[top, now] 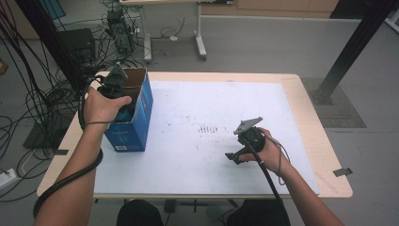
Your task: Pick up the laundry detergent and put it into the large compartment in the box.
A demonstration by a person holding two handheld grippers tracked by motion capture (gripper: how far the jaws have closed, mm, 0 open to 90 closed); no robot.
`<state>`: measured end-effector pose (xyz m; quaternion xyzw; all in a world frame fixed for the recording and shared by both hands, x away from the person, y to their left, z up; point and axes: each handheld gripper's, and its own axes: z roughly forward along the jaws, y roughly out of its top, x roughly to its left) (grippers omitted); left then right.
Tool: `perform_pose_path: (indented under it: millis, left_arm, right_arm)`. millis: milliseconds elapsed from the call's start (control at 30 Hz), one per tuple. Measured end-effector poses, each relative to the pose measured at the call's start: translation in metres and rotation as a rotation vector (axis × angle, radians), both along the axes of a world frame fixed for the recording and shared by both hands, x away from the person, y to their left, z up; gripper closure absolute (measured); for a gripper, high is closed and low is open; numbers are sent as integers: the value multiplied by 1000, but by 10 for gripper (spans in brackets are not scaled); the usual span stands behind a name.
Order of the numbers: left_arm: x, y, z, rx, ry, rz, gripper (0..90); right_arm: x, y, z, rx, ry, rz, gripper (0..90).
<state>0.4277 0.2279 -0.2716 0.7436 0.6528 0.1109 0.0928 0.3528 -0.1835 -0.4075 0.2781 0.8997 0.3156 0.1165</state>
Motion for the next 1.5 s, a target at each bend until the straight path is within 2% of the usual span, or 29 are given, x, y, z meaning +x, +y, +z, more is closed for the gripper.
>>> perform_pose_path:
  millis: [1500]
  left_arm:
    - [-1,0,-1,1,-9,11,376]
  right_arm:
    - [0,0,1,2,-6,1,61]
